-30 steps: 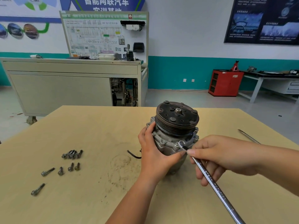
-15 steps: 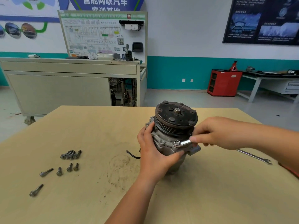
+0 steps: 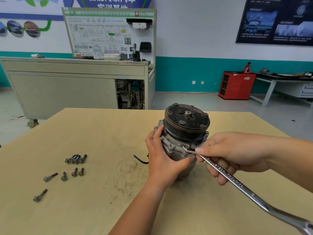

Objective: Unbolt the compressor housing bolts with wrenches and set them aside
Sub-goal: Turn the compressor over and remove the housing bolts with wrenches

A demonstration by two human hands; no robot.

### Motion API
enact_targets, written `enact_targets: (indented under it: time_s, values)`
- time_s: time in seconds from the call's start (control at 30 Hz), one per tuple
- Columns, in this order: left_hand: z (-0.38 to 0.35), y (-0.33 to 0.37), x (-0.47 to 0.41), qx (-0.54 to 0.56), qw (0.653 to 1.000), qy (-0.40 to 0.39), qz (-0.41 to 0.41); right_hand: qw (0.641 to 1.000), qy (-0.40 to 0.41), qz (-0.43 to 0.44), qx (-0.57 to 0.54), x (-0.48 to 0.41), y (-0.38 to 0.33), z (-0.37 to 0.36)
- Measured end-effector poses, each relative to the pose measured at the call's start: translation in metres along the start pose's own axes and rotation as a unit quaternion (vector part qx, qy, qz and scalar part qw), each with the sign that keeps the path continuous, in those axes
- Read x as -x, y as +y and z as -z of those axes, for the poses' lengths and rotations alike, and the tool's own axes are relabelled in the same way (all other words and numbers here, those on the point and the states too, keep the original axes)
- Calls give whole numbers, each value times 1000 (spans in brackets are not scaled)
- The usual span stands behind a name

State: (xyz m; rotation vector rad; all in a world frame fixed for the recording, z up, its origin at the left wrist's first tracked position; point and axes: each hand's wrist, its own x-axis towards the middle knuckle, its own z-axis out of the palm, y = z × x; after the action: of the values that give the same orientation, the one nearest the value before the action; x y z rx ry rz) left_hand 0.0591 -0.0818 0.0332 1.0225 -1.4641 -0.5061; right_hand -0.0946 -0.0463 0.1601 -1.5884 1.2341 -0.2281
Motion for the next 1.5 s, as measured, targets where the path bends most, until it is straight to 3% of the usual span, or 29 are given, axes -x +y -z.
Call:
enact_targets:
  time_s: [0.17,0.47,0.57,0.67,0.73,0.8,0.9,1.07,1.27,1.4,1.5]
  values:
    - [0,-1,0,-5,1000,0,0,999,44,9,21,1,1,0]
    - [-1,-4,0,-9,1000,0,-3,999,22,-13,40,-1,2,1]
    - [0,-2,0,1,1000,1,1,989,34,-44,140,-1,-6,17]
    - [0,-2,0,7,1000,-4,5,923,141,13,358,-10,-9,32]
    - [0,-1,0,8,1000,-7,6,902,165,41,396,-13,-6,37]
    - [0,-1,0,8,1000,-5,3,935,120,34,332,-11,4,40]
    - [0,-2,0,6,1000,-5,4,993,23,-7,118,-1,19,34]
    - [-1,-3,0,0,1000,1,-1,1000,-11,17,-21,4,20,5]
    - [0,-2,1,1,1000,0,-2,996,14,6,-87,0,7,-4]
    - [0,-1,0,4,1000,0,1,997,28,-23,75,1,4,6]
    - [1,-1,0,13,1000,-1,1,950,115,-4,290,-6,-6,24]
